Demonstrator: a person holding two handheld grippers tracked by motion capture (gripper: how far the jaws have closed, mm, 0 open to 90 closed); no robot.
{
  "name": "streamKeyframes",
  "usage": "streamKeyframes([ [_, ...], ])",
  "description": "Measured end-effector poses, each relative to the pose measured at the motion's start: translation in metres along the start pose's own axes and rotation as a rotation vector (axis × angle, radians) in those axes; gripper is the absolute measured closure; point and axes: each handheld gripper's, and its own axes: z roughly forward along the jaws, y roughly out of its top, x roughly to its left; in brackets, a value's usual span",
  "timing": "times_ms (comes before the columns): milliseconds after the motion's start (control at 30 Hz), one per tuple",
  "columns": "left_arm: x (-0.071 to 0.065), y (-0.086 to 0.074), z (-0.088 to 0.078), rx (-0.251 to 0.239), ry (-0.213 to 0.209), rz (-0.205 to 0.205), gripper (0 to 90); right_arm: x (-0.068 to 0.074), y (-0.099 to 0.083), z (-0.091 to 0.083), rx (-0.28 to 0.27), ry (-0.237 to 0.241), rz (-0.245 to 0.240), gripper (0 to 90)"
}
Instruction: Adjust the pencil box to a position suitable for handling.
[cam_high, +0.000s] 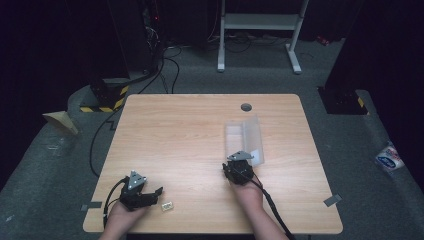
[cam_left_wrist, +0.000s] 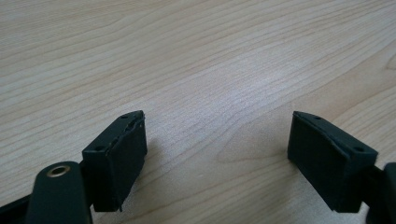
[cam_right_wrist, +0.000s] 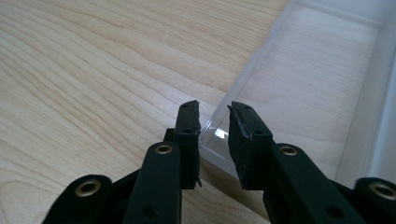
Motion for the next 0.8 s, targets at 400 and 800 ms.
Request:
streamKeyframes([
  [400, 0.000, 0.000, 0.000, -0.001, -0.001, 0.000, 20.0, 0.003, -0.012, -0.013, -0.007, 0.020, -0.029, 75.6],
  [800, 0.000, 0.000, 0.000, -0.001, -0.001, -0.001, 20.0, 0.000, -0.019, -0.023, 0.000, 0.018, -0.070, 77.8],
])
